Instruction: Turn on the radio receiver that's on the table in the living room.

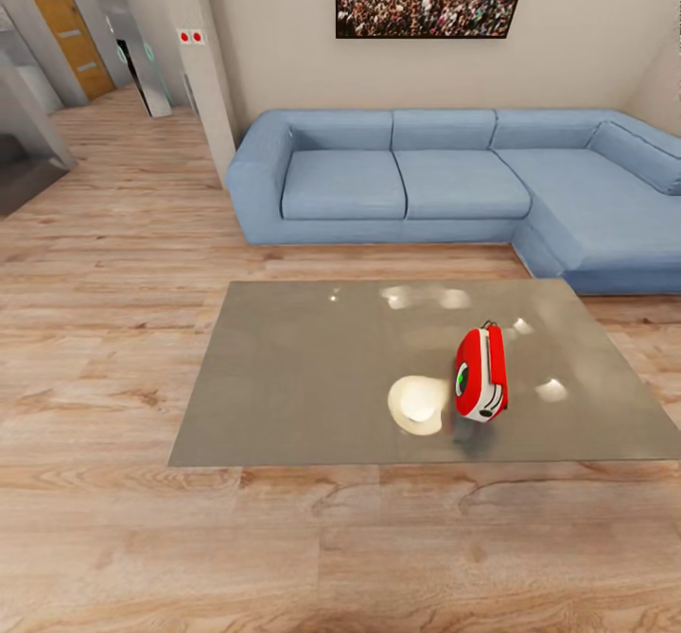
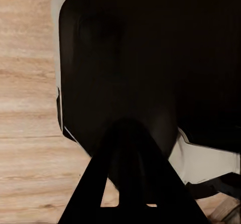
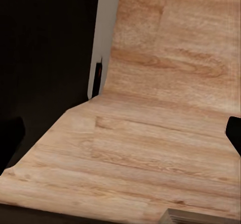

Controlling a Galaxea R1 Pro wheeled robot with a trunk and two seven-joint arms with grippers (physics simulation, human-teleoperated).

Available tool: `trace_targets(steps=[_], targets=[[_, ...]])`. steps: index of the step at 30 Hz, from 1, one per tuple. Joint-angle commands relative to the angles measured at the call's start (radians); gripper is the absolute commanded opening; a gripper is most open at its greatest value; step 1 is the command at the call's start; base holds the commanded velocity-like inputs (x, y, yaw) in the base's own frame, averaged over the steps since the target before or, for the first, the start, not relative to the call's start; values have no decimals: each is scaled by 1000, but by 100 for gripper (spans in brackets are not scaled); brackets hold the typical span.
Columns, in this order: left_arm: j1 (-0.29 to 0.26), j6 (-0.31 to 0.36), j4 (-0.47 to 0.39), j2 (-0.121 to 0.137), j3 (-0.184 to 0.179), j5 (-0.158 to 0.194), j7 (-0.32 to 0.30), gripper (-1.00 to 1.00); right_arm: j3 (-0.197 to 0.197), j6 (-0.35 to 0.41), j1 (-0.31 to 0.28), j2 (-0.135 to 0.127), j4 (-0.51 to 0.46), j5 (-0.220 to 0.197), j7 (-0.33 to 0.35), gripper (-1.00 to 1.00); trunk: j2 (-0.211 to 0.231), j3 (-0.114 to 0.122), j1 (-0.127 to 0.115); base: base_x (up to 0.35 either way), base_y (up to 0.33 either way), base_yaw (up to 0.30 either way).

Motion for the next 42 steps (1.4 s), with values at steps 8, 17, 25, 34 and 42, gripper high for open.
trace_targets(steps=[8, 17, 25, 34, 42], targets=[[81, -62, 1, -67, 1, 11, 3, -100, 0, -11, 17, -1, 0, 0, -20, 100, 0, 13, 0, 0, 0, 0], [124, -136, 2, -97, 8, 29, 38, -100, 0, -12, 21, -1, 0, 0, -29, 100, 0, 27, 0, 0, 0, 0], [127, -148, 2, -122, 8, 34, 50, -100, 0, -12, 21, 0, 0, 0, -33, 100, 0, 40, 0, 0, 0, 0], [127, -149, 1, -139, 10, 35, 52, -100, 0, -12, 21, 1, 0, 0, -34, 100, 0, 54, 0, 0, 0, 0], [127, -147, -3, -138, 11, 34, 52, -100, 0, -13, 21, 2, 0, 0, -34, 100, 0, 67, 0, 0, 0, 0]])
